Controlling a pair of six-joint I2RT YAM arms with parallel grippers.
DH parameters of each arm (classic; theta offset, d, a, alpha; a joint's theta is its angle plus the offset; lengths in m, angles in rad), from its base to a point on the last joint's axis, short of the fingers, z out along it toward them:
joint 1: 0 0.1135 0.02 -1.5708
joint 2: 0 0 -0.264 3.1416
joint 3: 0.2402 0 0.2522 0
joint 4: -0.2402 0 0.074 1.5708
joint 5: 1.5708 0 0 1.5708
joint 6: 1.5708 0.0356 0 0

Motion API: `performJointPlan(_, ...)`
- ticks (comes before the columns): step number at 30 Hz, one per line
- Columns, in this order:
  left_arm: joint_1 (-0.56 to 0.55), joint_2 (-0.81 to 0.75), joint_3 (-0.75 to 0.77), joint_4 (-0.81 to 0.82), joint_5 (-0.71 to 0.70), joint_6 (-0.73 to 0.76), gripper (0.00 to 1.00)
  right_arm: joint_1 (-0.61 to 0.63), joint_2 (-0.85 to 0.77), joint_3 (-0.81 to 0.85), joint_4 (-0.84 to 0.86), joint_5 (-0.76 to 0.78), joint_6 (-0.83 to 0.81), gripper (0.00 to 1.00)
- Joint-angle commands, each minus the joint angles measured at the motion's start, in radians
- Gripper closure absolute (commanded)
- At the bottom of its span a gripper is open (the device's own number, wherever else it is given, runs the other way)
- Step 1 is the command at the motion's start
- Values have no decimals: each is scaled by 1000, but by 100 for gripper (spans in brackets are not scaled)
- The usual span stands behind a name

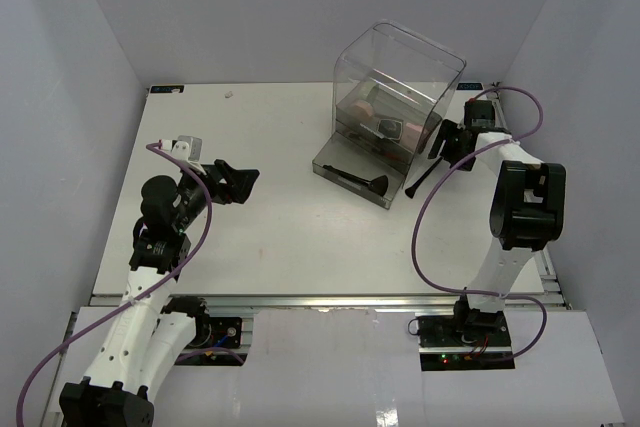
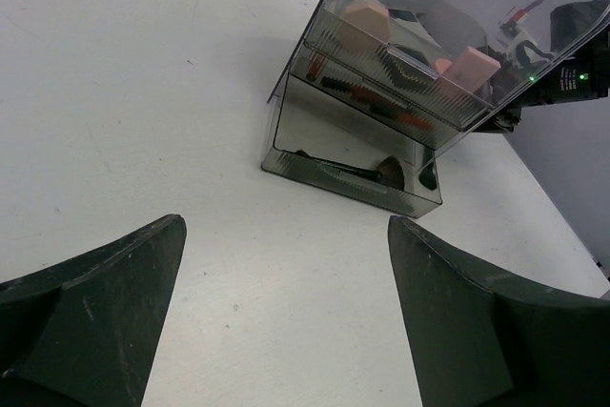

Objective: Organize the makeup

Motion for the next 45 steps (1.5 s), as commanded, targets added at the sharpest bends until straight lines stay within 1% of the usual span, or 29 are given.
performJointPlan(1, -1, -18, -2, 10, -9, 11, 2, 29, 32, 61, -11, 104, 32, 27)
performJointPlan(8, -2, -15, -2, 9, -12, 12, 2, 46, 93, 79, -26, 173, 39, 30)
performJointPlan(11, -1, -12, -2, 8, -13, 14, 2, 46, 105, 78, -29, 178, 39, 32)
performJointPlan(15, -1, -9, -3, 7, -12, 14, 2, 80, 107, 65, -29, 206, 37, 36)
performJointPlan(20, -2, -11, -2, 7, -14, 12, 2, 84, 115, 51, -29, 192, 19, 59)
performJointPlan(23, -2, -10, -2, 5, -14, 12, 2, 84, 111, 37, -30, 195, 13, 69)
performJointPlan(27, -2, -9, -2, 7, -14, 14, 2, 83, 83, 7, -23, 202, 4, 78)
performJointPlan(32, -2, -11, -3, 6, -14, 14, 2, 65, 8, -38, -1, 188, -9, 87)
performJointPlan(36, -2, -14, -3, 7, -11, 14, 2, 27, -78, -114, 34, 142, -44, 92)
performJointPlan(42, -2, -17, -2, 10, -4, 10, 2, -8, -307, -241, 99, 50, -126, 92)
performJointPlan(45, -2, -18, -3, 10, -6, 9, 2, -22, -460, -318, 147, -44, -206, 92)
